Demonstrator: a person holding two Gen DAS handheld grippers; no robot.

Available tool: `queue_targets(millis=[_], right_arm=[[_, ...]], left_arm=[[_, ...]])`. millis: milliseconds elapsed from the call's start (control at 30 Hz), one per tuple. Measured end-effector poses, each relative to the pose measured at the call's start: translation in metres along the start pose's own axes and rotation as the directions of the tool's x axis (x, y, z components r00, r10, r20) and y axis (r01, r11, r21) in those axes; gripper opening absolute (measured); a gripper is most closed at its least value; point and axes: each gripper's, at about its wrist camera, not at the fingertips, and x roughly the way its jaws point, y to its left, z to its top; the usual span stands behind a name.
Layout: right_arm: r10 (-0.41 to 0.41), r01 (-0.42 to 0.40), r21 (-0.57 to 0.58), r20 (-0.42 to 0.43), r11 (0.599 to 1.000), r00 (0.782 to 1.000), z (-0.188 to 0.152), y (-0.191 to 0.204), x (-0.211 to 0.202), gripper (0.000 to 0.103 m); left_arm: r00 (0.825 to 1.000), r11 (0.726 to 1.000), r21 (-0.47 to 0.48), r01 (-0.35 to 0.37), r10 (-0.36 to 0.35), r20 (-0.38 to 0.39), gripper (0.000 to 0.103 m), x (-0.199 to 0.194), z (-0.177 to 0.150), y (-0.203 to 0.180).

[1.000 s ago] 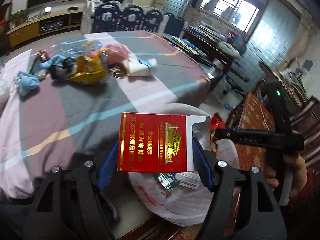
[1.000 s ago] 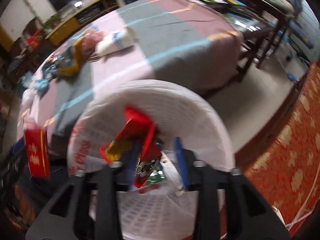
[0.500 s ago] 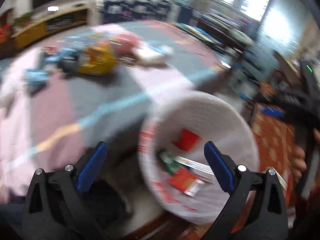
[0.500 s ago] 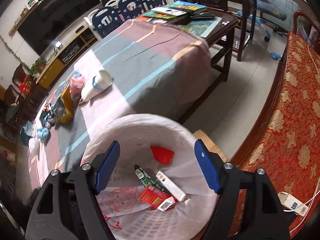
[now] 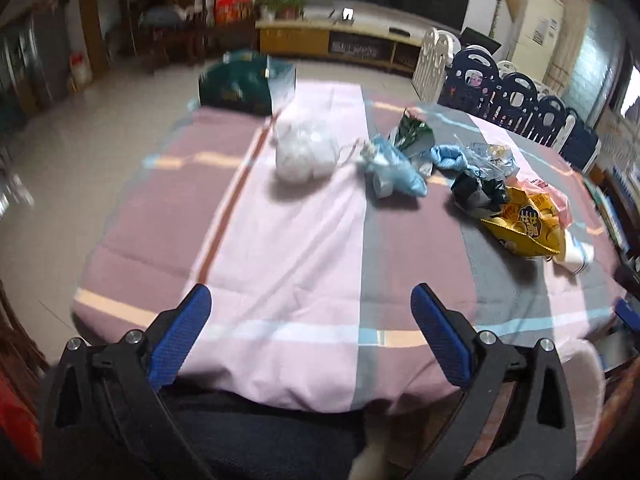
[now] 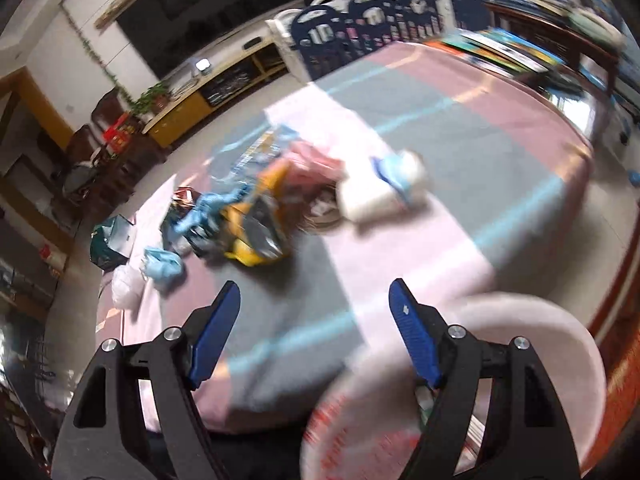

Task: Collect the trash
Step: 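Grasp the yellow chip bag with the right tool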

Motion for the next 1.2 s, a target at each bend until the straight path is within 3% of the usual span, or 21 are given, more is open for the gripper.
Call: queue_targets(millis=[67,200,233,267,367,400,467,567,633,700,767,800,833,900,1067,1100,1200], right_arm=[[-0.025,0.025,-0.061,0.006,0.998,1.000,0.016,0.025,0.028,0.075],[-0.113,0.103,-0.165,-0.050,0.981,0.992,0.030,0.060,0.087,0.072],[-0.120,0.108,-0.180,-0.059,0.978,0.991,0.029,0.064,0.095,0.063],[-0.124,0.109,-0.196,-0.067,0.975,0.990,0.029,0.066,0.102,0.032],[-0.063,0.045,-0.169,-0.106,0.985,0.992,0.015,0.066,0.100,0.011],[-0.033,0.014,-0.162,-0.116,0.987,0.993,0.008,0.065,0.093,0.008],[0.040,-0.059,-0.143,-0.131,0.988,0.991,-0.008,0.066,0.079,0.007],[0.237,-0.253,-0.084,-0.166,0.964,0.957,-0.035,0.067,0.062,0.007],[0.344,-0.361,-0.063,-0.193,0.930,0.919,-0.045,0.078,0.060,0.007],[0.450,-0.476,-0.062,-0.237,0.877,0.861,-0.050,0.096,0.064,0.007],[0.477,-0.521,-0.102,-0.284,0.848,0.832,-0.053,0.118,0.068,0.007],[0.461,-0.518,-0.132,-0.311,0.845,0.831,-0.055,0.128,0.071,0.010],[0.416,-0.487,-0.169,-0.332,0.857,0.847,-0.059,0.136,0.074,0.013],[0.379,-0.456,-0.184,-0.341,0.871,0.860,-0.064,0.139,0.074,0.032],[0.410,-0.457,-0.130,-0.280,0.880,0.868,-0.068,0.108,0.045,0.038],[0.409,-0.447,-0.116,-0.252,0.887,0.877,-0.066,0.099,0.037,0.044],[0.371,-0.389,-0.085,-0.172,0.917,0.913,-0.056,0.082,0.032,0.046]], left_arm=[[1.000,0.997,-0.075,0.007,-0.008,-0.006,0.099,0.004,0.000,0.013],[0.999,0.991,-0.129,0.046,-0.044,0.025,0.099,0.002,-0.002,0.028],[0.999,0.989,-0.138,0.045,-0.042,0.024,0.099,0.004,-0.003,0.028],[0.999,0.989,-0.143,0.044,-0.042,0.021,0.099,0.007,-0.002,0.028],[0.998,0.985,-0.164,0.061,-0.059,0.018,0.099,0.011,0.000,0.029],[0.998,0.982,-0.175,0.066,-0.064,0.017,0.099,0.012,-0.001,0.030],[0.997,0.974,-0.210,0.078,-0.077,0.014,0.099,0.012,0.000,0.035],[0.995,0.955,-0.281,0.099,-0.099,0.015,0.099,0.013,0.000,0.046],[0.994,0.935,-0.337,0.107,-0.104,0.028,0.099,0.012,-0.001,0.056],[0.994,0.918,-0.382,0.110,-0.099,0.047,0.099,0.010,-0.002,0.063],[0.994,0.897,-0.429,0.106,-0.088,0.062,0.099,0.009,-0.003,0.073],[0.995,0.888,-0.449,0.103,-0.083,0.063,0.099,0.010,-0.004,0.076],[0.995,0.879,-0.467,0.100,-0.082,0.058,0.099,0.012,-0.004,0.079],[0.995,0.872,-0.479,0.098,-0.089,0.040,0.099,0.014,-0.006,0.081],[0.996,0.900,-0.427,0.093,-0.091,0.025,0.099,0.016,-0.003,0.070],[0.996,0.904,-0.416,0.092,-0.090,0.023,0.099,0.016,-0.003,0.068],[0.995,0.913,-0.396,0.093,-0.093,0.021,0.099,0.016,-0.004,0.064]])
